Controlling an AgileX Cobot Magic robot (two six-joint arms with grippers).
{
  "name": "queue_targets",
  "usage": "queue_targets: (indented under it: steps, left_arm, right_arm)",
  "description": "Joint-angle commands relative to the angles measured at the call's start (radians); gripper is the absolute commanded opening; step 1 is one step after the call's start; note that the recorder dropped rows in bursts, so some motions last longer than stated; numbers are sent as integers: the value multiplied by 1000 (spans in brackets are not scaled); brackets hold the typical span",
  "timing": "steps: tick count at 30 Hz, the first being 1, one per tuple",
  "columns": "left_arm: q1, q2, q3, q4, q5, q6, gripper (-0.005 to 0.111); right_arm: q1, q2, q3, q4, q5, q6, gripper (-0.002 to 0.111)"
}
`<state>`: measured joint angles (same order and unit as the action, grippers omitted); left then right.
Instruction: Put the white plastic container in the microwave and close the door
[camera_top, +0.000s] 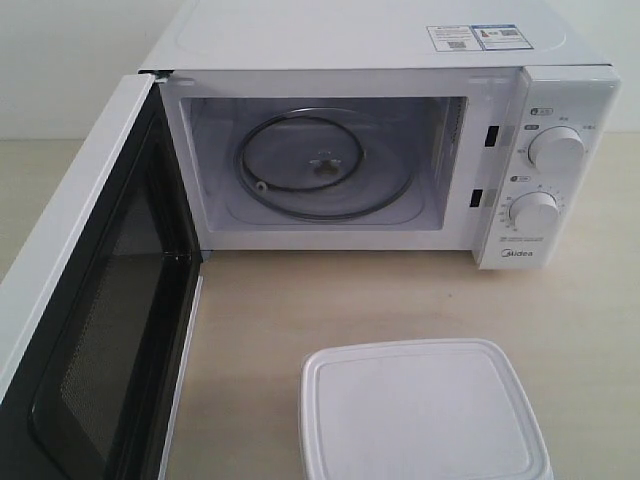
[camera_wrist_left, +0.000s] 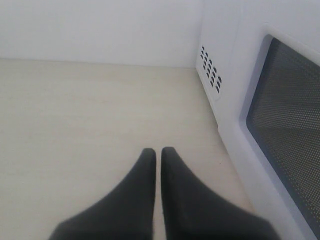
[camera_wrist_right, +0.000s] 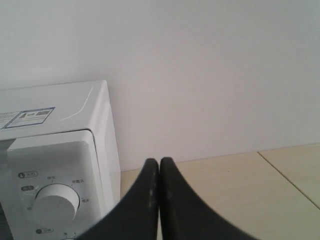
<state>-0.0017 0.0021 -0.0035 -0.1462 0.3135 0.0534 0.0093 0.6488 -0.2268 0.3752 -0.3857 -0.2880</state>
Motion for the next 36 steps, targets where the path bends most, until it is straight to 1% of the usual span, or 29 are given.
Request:
queue_targets:
  steps: [1, 5, 7, 10, 16, 20, 23, 24, 26, 32, 36]
  left_arm:
    - [1, -2, 4, 5, -8, 1, 4]
    - [1, -2, 4, 5, -8, 1, 4]
    - [1, -2, 4, 5, -8, 1, 4]
    - [1, -2, 4, 5, -8, 1, 4]
    - [1, -2, 4, 5, -8, 1, 4]
    - [1, -2, 4, 5, -8, 1, 4]
    - [1, -2, 4, 5, -8, 1, 4]
    - [1, -2, 4, 5, -8, 1, 4]
    - [1, -2, 4, 5, -8, 1, 4]
    - [1, -2, 4, 5, -8, 1, 4]
    - [1, -2, 4, 5, -8, 1, 4]
  right_arm:
    - [1, 1, -8, -40, 14, 2, 0]
    - [1, 1, -8, -102, 99, 43, 0]
    - [1, 1, -8, -102, 179, 88, 0]
    - [1, 1, -8, -102, 258, 101, 0]
    - [2, 1, -6, -109, 222, 127, 0]
    - [24, 2, -6, -209, 195, 196, 0]
    - [94, 2, -6, -383, 128, 267, 0]
    - [132, 4, -6, -441, 99, 288, 0]
    - [189, 20, -6, -519, 51, 288, 0]
    - [346, 184, -6, -531, 27, 312, 0]
    - [429, 341, -6, -531, -71, 317, 0]
